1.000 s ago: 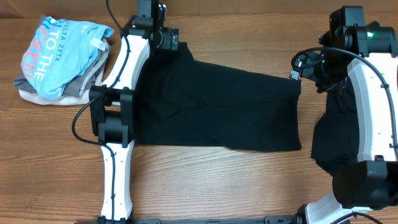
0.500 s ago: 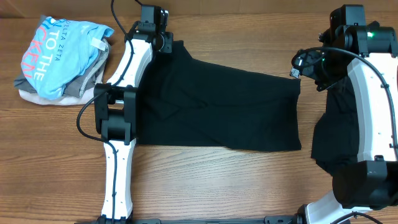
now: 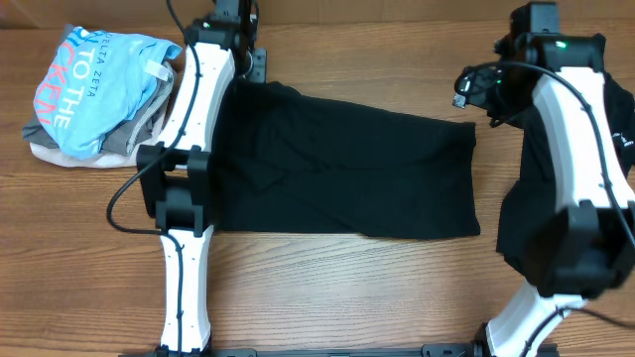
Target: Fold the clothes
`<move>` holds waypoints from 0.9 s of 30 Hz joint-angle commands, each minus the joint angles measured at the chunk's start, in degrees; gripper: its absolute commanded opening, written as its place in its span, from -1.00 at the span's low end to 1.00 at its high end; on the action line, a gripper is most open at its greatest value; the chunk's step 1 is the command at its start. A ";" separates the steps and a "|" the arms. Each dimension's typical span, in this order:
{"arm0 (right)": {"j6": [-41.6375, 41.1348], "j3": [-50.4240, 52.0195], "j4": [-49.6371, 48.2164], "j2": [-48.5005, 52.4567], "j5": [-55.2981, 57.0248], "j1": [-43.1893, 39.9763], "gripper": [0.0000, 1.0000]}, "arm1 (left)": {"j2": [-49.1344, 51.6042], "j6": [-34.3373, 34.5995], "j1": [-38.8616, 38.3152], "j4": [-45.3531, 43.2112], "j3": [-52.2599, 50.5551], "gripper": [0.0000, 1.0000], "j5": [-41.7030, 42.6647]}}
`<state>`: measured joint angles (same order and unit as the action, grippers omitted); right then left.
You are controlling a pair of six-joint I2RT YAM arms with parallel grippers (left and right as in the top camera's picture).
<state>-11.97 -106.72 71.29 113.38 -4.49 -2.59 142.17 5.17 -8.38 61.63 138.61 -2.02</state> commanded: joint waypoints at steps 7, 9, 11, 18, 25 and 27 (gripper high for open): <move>0.02 0.26 -8.28 12.33 1.31 -0.07 0.75 | -5.60 2.62 0.07 4.63 1.92 -0.92 -0.98; 0.07 0.26 -9.68 14.01 1.49 -0.07 0.75 | -5.60 2.60 0.07 4.87 1.92 -0.92 -0.96; 0.04 0.26 -11.13 16.24 1.90 -0.07 0.73 | -5.60 2.60 0.07 4.98 1.92 -0.92 -0.98; -0.22 0.28 -14.67 19.10 4.72 -0.04 0.59 | -5.60 2.78 0.07 5.11 1.92 -0.92 -0.96; -1.38 0.28 -16.55 19.34 4.96 -0.04 -0.23 | -5.60 2.80 0.07 5.42 1.92 -0.92 -0.96; -1.53 0.70 -16.63 19.34 4.85 -0.04 -0.42 | -5.60 2.82 0.07 5.73 1.92 -0.92 -0.96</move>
<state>-12.64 -106.32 55.00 132.44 -0.03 -2.59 137.69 7.16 -8.38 66.96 139.55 -2.22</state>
